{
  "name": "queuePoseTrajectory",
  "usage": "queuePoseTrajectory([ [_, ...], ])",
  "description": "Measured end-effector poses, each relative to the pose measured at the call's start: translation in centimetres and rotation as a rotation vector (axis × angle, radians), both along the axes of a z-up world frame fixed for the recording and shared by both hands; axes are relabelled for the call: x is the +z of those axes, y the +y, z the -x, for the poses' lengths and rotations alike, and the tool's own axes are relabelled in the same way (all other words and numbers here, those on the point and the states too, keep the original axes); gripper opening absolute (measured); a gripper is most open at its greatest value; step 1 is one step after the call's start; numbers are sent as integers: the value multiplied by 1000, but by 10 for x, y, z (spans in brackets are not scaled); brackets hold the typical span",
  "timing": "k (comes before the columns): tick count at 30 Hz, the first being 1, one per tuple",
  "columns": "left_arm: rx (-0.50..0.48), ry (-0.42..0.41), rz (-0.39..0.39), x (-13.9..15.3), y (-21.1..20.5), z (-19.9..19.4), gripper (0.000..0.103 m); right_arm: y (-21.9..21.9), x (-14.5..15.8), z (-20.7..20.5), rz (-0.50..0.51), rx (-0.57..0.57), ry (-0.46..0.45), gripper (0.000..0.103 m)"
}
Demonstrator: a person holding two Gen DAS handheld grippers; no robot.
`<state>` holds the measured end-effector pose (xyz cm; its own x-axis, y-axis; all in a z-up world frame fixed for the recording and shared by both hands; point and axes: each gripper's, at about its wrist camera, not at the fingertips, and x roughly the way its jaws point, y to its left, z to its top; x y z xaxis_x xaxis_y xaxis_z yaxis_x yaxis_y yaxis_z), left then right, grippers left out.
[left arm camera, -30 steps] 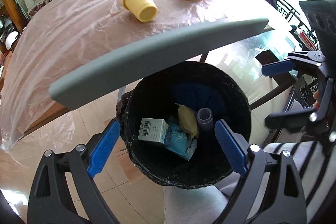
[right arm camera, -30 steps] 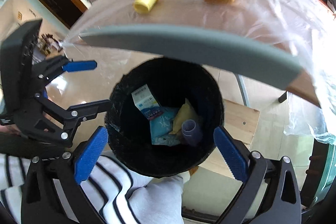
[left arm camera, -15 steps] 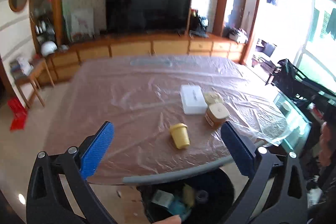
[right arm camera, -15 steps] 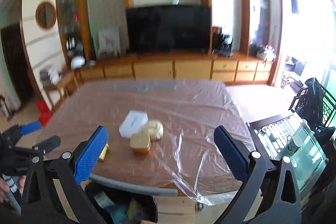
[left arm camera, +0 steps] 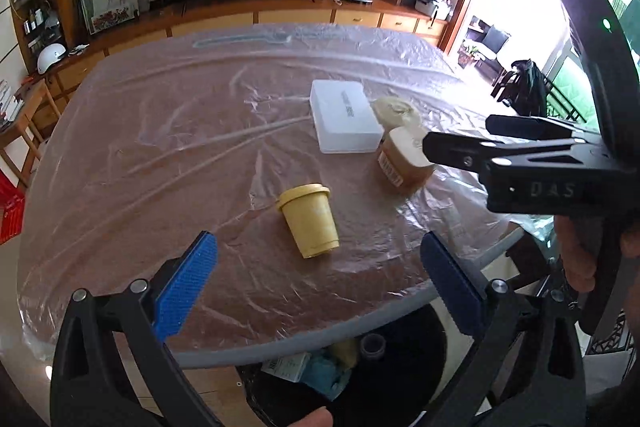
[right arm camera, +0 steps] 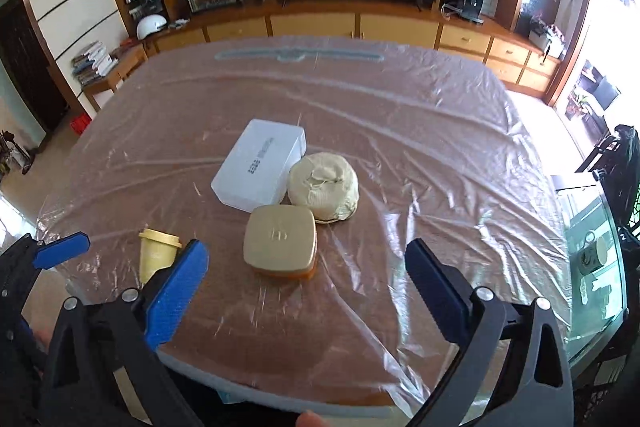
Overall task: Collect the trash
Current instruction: 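Grasp the yellow cup with the left tool while the right tool grasps the gold soap box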
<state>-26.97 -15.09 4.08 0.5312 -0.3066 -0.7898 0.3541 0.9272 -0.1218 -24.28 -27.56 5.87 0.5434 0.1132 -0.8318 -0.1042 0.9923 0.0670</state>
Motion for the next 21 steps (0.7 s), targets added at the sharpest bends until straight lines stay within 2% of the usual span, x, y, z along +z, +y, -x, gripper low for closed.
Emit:
queuePoseTrajectory([
  [2, 2, 4, -22, -4, -2, -4, 96, 2, -9, -9, 2, -3, 27, 91],
  [4, 6, 7, -53, -11, -6, -11, 84, 4, -17, -15, 8, -2, 47, 84],
  [5, 5, 14, -61, -13, -7, -13, 81, 6, -19, -17, 8, 1, 51, 83],
  [7, 3, 37, -45, -17, -6, -16, 65, 7, -21, -17, 3, 9, 55, 76],
  [12, -1, 66, -10, -20, -3, -19, 59, 12, -26, -19, -9, 9, 63, 73],
  [14, -6, 67, -10, -20, -4, -19, 50, 14, -28, -21, -9, 7, 62, 71],
  [17, -5, 79, -3, -21, -4, -21, 45, 16, -30, -20, -7, 6, 62, 65],
  [18, -8, 85, 2, -22, -4, -22, 39, 16, -32, -21, -11, 5, 66, 61],
  [20, -14, 86, -1, -22, -6, -21, 39, 15, -34, -20, -24, 0, 71, 59],
  [21, -17, 84, -5, -22, -6, -21, 39, 15, -34, -20, -31, -2, 68, 53],
])
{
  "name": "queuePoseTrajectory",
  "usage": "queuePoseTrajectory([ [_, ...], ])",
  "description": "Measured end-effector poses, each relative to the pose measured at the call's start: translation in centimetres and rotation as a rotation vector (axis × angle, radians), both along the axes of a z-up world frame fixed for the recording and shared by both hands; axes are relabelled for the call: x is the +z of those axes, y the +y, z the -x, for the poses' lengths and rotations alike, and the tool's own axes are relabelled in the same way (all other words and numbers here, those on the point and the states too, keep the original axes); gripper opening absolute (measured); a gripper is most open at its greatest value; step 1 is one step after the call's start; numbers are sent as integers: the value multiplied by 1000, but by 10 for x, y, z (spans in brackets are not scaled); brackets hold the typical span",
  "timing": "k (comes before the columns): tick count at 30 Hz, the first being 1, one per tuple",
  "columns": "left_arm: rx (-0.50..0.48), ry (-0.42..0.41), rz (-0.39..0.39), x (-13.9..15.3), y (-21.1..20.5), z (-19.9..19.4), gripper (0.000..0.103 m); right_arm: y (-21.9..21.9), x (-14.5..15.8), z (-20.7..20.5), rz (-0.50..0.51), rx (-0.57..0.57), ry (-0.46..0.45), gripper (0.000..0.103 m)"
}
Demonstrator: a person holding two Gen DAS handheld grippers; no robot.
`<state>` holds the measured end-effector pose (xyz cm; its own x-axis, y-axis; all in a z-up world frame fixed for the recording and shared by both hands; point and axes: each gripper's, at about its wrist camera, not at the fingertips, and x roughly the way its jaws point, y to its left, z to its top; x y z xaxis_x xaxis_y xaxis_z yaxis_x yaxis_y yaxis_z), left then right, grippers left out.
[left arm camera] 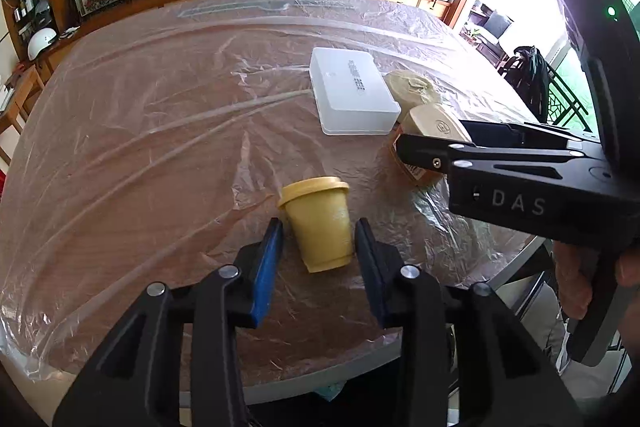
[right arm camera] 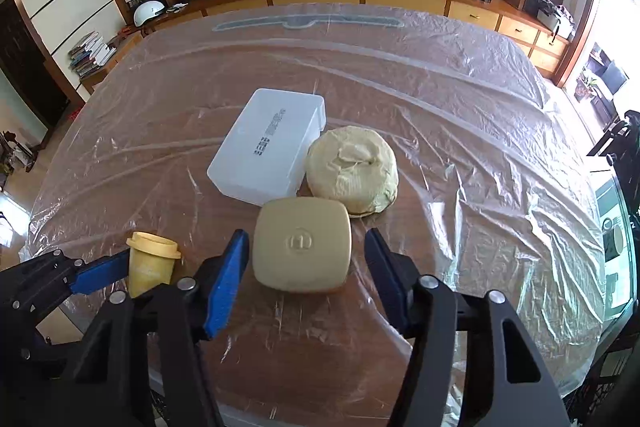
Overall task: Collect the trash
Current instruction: 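Grasp the yellow cup with the left tool while the right tool grasps the gold soap box, then carry the yellow cup and gold soap box over the black bin with both tools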
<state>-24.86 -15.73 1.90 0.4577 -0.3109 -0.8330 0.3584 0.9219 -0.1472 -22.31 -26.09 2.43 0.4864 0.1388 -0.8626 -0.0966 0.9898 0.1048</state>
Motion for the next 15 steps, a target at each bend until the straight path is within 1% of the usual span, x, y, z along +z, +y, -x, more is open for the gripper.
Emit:
queuePoseTrajectory([
  [1, -1, -3, -5, 0, -1, 1, 38, -1, -1, 1, -7, -3, -2, 47],
  [3, -3, -5, -8, 0, -2, 1, 34, -3, -1, 1, -18, -13, -1, 47],
  [6, -1, -12, -14, 0, -2, 1, 31, -5, 0, 5, -28, -18, -3, 46],
  [15, -6, -30, -3, 8, 1, 0, 31, -14, 10, 13, -45, -35, -19, 46],
])
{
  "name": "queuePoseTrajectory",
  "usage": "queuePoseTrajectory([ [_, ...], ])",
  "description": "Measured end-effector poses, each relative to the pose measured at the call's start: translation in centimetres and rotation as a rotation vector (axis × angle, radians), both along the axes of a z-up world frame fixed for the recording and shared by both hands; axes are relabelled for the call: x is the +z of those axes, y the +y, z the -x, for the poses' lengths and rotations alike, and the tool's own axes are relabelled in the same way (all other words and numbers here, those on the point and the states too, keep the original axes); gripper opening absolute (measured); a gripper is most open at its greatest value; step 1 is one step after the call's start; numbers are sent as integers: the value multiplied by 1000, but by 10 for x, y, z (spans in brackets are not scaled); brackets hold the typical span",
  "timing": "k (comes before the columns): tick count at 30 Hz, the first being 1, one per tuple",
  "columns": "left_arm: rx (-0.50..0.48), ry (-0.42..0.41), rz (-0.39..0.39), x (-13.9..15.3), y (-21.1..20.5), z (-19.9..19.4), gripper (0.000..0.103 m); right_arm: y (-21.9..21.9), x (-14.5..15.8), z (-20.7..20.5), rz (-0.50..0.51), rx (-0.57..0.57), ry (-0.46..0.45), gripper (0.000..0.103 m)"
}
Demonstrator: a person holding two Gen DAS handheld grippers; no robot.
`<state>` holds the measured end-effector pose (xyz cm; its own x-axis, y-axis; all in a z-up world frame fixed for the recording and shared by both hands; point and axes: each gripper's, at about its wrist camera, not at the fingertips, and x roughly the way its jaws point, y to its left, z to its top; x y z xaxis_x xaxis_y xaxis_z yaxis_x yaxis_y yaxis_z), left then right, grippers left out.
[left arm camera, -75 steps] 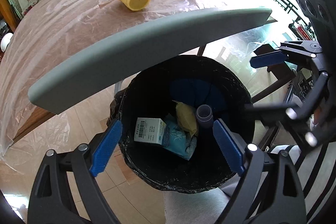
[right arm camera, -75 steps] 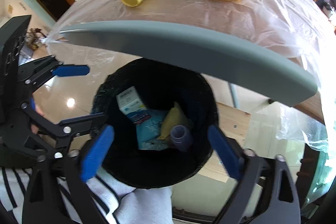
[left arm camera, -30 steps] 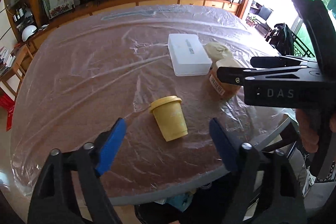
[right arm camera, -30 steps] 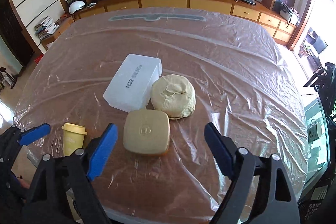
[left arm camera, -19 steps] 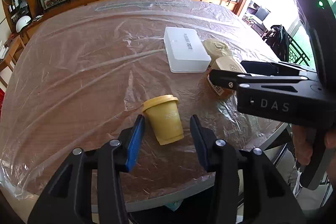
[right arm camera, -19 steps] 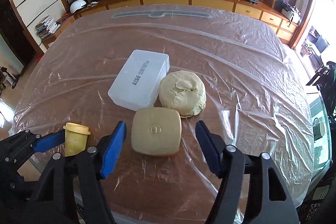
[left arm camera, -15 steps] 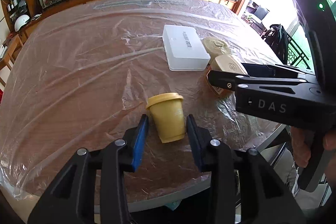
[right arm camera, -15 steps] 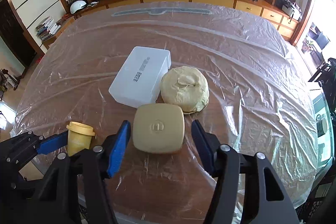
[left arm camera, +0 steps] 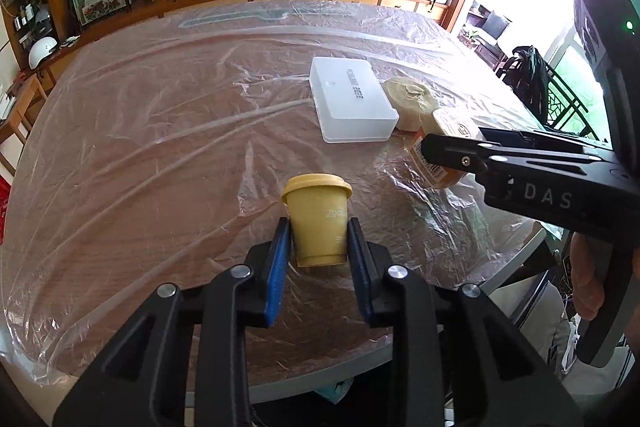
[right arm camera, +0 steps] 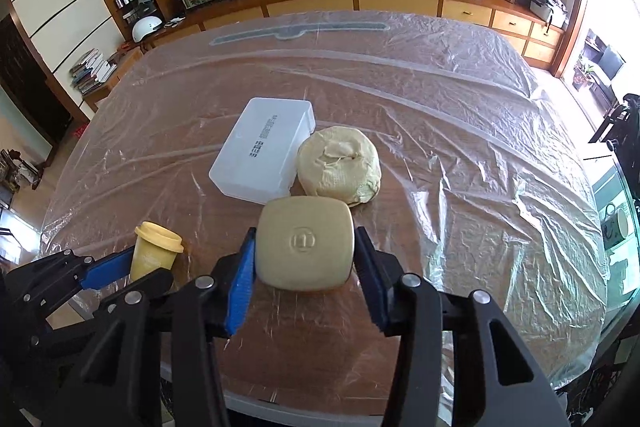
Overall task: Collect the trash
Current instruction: 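Carry the yellow cup and gold soap box over the black bin with both tools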
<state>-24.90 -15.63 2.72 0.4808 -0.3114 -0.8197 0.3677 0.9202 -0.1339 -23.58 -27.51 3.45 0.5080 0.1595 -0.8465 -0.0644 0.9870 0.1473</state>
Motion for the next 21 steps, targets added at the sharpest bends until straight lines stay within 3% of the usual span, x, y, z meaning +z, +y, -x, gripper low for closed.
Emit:
queuePoseTrajectory([
  [21, 12, -39, 17, 21, 12, 17, 31, -6, 31, 28, -55, 46, -40, 46],
])
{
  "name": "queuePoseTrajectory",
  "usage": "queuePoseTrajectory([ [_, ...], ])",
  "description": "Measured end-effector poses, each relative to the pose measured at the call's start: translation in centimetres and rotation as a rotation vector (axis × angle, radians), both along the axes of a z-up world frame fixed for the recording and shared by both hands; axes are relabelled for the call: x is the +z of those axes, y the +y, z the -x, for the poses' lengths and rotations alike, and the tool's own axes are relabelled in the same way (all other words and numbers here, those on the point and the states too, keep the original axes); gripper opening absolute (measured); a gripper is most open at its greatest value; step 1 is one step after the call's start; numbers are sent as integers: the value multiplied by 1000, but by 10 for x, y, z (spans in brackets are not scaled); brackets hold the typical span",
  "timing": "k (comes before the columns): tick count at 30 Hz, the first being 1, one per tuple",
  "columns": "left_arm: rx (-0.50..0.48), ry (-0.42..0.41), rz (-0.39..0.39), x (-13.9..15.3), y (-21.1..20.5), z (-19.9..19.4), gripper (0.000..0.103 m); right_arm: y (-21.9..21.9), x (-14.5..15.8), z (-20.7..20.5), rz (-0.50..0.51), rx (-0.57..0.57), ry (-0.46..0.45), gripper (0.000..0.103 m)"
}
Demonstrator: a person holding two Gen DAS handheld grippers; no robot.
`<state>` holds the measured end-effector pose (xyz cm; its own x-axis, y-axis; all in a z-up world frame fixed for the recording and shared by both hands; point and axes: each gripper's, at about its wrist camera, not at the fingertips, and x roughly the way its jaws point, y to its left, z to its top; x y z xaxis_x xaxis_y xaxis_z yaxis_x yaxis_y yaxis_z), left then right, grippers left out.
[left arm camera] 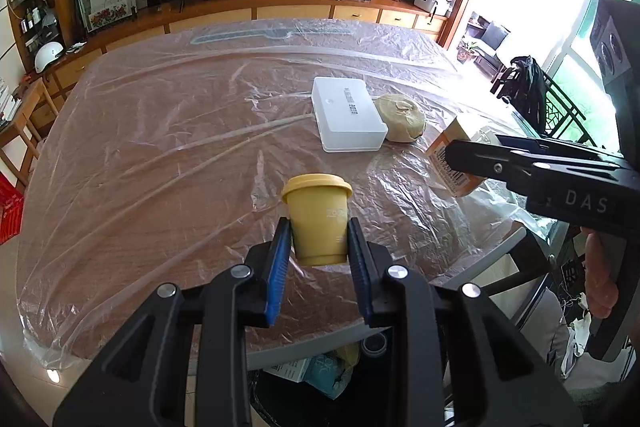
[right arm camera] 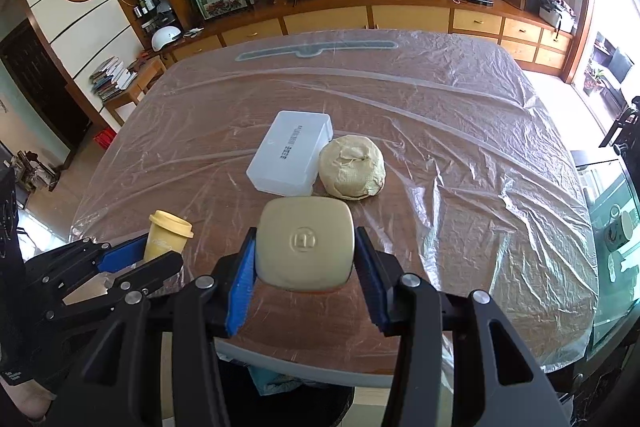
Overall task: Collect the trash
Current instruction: 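Carry the yellow cup and gold soap box over the black bin with both tools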
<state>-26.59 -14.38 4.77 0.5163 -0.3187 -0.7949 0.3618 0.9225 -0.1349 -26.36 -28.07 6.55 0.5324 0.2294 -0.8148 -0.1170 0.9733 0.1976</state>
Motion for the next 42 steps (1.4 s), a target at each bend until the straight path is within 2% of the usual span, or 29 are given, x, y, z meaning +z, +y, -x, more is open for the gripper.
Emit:
queuePoseTrajectory([
  [17, -25, -13, 2, 16, 8, 31, 31, 6, 22, 47, -40, 90, -16, 46],
  [30, -78, -13, -10, 19, 9, 55, 31, 6, 17, 78, -47, 150, 30, 46],
  [42, -132, 10, -37, 9, 4, 76, 31, 7, 6, 97, -44, 189, 76, 46],
])
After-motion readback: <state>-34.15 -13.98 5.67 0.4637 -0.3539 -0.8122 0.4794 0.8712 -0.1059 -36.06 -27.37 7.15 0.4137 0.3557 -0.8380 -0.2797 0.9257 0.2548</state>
